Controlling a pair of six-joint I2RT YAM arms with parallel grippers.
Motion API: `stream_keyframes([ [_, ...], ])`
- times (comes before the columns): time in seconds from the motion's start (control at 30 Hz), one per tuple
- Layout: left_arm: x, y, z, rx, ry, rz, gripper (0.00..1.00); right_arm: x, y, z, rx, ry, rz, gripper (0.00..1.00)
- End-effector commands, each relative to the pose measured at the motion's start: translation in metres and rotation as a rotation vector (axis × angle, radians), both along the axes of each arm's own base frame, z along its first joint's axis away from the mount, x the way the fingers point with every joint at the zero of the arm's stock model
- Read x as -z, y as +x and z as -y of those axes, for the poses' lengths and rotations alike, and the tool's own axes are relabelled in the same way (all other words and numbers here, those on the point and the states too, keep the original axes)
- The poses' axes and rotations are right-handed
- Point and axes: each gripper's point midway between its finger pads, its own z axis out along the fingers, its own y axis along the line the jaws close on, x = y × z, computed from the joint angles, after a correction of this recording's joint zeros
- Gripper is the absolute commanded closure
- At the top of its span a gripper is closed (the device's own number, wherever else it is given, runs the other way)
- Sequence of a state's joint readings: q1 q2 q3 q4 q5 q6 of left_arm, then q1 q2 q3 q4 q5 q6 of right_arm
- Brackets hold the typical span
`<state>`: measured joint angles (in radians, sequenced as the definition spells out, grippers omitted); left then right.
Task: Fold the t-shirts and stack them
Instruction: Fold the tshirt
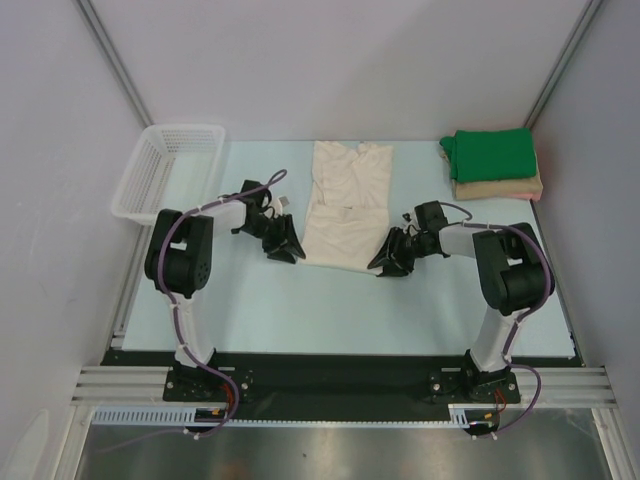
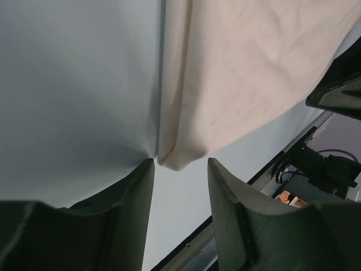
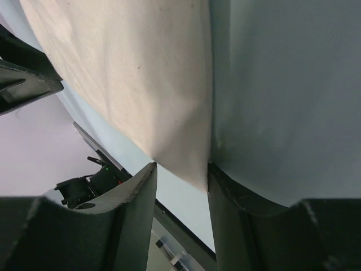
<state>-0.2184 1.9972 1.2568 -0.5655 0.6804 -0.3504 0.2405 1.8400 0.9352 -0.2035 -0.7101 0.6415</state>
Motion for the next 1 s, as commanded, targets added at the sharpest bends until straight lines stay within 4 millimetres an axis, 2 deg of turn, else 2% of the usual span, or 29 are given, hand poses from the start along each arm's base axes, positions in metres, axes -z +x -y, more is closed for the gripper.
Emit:
stream_keyframes([
  [0.0, -0.007, 0.015, 0.014, 0.02, -0.027, 0.05, 0.54, 0.0, 0.008, -0.008, -0.007, 0.007, 0.016, 0.55],
  [0.03, -0.008, 0.016, 0.016, 0.021, -0.03, 0.054, 0.56, 0.001, 0.008, -0.008, -0.009, 0.007, 0.012, 0.56],
  [0.1, -0.007, 0.017, 0.018, 0.027, -0.038, 0.052, 0.73, 0.0, 0.007, -0.011, -0.02, 0.014, 0.014, 0.58],
  [0.17, -0.006, 0.016, 0.018, 0.027, -0.037, 0.047, 0.86, -0.001, 0.007, -0.012, -0.028, 0.013, 0.022, 0.64],
  [0.2, -0.007, 0.016, 0.019, 0.028, -0.04, 0.048, 0.91, -0.003, 0.008, -0.012, -0.03, 0.02, 0.028, 0.67],
  [0.23, -0.007, 0.015, 0.019, 0.028, -0.04, 0.048, 0.96, -0.005, 0.009, -0.012, -0.032, 0.023, 0.035, 0.76],
  [0.27, -0.01, 0.016, 0.018, 0.024, -0.041, 0.054, 1.0, -0.007, 0.011, -0.01, -0.032, 0.019, 0.05, 0.8],
  [0.37, -0.017, 0.014, 0.019, 0.017, -0.066, 0.056, 1.0, -0.017, 0.016, -0.003, -0.034, 0.01, 0.094, 0.9],
  [0.43, -0.031, 0.015, 0.02, 0.006, -0.088, 0.084, 1.0, -0.025, 0.019, 0.005, -0.023, -0.005, 0.11, 1.0],
  [0.53, -0.054, 0.013, 0.02, 0.012, -0.112, 0.138, 1.0, -0.046, 0.02, 0.011, -0.038, -0.008, 0.169, 1.0],
  [0.73, -0.094, -0.005, 0.018, 0.004, -0.153, 0.216, 1.0, -0.087, 0.005, 0.01, -0.096, 0.007, 0.267, 1.0],
  [0.93, -0.107, -0.026, 0.016, 0.013, -0.162, 0.249, 1.0, -0.112, -0.007, 0.011, -0.126, 0.011, 0.336, 1.0],
  [0.97, -0.115, -0.029, 0.017, 0.017, -0.167, 0.27, 1.0, -0.116, -0.009, 0.012, -0.132, 0.007, 0.346, 1.0],
])
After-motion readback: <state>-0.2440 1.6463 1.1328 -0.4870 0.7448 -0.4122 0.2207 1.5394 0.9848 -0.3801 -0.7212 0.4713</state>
